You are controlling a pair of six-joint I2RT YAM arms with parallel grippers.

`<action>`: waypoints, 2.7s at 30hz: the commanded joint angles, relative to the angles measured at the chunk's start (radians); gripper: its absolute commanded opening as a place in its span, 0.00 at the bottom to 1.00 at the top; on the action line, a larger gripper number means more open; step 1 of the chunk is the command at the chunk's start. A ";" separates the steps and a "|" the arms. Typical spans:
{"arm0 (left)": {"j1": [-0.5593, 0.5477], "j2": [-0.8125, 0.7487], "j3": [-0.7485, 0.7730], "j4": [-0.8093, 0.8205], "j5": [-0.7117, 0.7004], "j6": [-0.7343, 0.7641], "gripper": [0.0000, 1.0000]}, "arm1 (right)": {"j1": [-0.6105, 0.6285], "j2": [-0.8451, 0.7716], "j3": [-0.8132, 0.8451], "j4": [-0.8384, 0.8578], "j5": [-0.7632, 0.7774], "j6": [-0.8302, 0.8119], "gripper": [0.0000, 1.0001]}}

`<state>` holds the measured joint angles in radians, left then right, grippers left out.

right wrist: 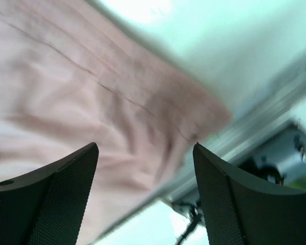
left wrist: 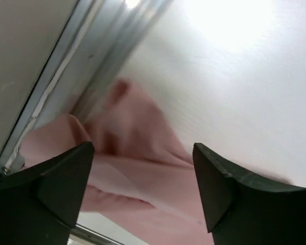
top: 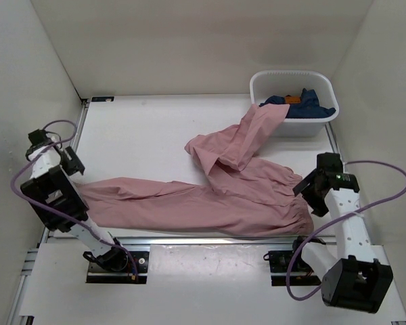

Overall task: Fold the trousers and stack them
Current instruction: Flatten the trousers out

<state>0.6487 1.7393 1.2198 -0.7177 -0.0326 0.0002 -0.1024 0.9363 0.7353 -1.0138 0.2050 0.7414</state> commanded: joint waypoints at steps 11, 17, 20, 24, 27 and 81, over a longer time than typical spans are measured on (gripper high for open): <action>-0.866 -0.238 0.185 0.041 0.056 0.000 1.00 | 0.006 0.298 0.075 0.300 -0.058 -0.100 0.82; -1.196 0.023 0.527 -0.006 0.053 0.000 1.00 | 0.006 0.366 0.012 0.359 -0.070 -0.100 0.82; -1.328 0.123 0.616 -0.006 0.030 0.000 1.00 | -0.003 0.381 -0.014 0.368 -0.046 -0.089 0.82; -1.406 0.228 0.639 -0.017 -0.003 0.000 1.00 | -0.003 0.381 -0.062 0.400 -0.046 -0.031 0.82; -1.417 0.238 0.623 -0.028 0.008 0.000 1.00 | -0.003 0.391 -0.099 0.420 -0.056 -0.007 0.82; -1.219 0.660 0.894 -0.072 0.151 0.000 0.29 | 0.115 0.648 0.044 0.351 0.074 -0.073 0.48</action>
<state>-0.5777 2.4424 2.1242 -0.7784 0.0883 -0.0006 0.0006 1.5249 0.8230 -0.7334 0.2707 0.6468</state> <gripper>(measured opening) 0.365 0.473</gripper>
